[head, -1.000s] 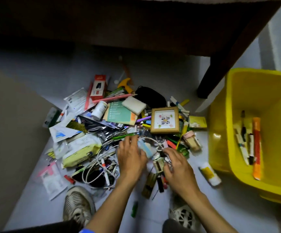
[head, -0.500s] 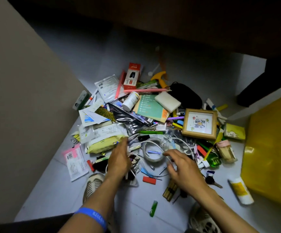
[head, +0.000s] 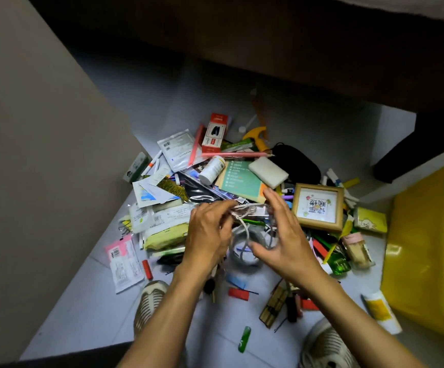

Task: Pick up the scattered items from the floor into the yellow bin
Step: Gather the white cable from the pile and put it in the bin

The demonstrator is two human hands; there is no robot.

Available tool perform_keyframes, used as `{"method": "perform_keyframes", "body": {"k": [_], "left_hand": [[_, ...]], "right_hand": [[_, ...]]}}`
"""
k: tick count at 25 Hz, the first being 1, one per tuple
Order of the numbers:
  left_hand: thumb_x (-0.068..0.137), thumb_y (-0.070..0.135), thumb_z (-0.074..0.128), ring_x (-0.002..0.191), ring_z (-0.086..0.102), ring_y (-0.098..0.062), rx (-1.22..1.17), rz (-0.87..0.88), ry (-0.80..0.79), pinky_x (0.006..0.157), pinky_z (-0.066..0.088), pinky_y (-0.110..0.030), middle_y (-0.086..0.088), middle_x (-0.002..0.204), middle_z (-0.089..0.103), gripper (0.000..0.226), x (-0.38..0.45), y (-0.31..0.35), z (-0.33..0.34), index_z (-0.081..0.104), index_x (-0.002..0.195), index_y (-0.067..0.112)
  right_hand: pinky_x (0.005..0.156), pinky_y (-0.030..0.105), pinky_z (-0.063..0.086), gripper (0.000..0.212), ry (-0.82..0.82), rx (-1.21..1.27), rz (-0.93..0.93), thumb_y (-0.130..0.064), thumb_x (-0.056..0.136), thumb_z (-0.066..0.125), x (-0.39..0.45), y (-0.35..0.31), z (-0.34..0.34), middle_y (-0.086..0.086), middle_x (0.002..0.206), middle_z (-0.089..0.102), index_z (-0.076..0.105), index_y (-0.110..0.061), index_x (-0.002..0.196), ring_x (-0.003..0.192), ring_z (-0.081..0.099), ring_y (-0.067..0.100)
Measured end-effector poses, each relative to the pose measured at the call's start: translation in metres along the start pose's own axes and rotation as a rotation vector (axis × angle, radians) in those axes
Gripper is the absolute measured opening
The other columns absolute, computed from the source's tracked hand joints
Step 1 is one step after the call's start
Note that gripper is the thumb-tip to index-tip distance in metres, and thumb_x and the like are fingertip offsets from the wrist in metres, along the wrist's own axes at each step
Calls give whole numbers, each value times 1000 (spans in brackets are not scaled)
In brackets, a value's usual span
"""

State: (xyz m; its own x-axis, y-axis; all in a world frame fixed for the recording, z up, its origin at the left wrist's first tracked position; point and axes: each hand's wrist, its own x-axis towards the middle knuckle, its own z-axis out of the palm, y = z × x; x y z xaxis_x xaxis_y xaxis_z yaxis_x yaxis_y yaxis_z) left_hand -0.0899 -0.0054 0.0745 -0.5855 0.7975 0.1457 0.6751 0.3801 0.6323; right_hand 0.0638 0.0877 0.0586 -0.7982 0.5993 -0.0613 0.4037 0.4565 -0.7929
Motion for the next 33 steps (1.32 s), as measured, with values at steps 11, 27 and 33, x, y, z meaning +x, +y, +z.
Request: {"method": "perform_keyframes", "body": {"k": [11,27,33], "left_hand": [[86,6,68,83,70,-17,-1070,3,-280,73,54,-25,-3,90,75,16,41,140,14,76,94,18],[84,17,76,97,66,-16,-758,48,-978,76,53,-26,-2,122,64,59,-16,255,119,48,130,43],[71,34,81,69,55,-8,-444,-8,-389,59,51,-27,7,86,57,44,-8,243,123,47,99,39]], "right_hand": [[84,36,55,42,215,718,111,7,78,64,-2,-15,-79,7,106,72,63,-13,115,101,69,20],[34,10,20,25,994,1496,-17,-22,106,34,-92,-34,-303,-8,43,28,50,-17,87,29,24,2],[29,14,21,29,943,1630,37,-26,105,33,-107,-5,-278,-7,43,29,51,-19,84,28,25,1]]}}
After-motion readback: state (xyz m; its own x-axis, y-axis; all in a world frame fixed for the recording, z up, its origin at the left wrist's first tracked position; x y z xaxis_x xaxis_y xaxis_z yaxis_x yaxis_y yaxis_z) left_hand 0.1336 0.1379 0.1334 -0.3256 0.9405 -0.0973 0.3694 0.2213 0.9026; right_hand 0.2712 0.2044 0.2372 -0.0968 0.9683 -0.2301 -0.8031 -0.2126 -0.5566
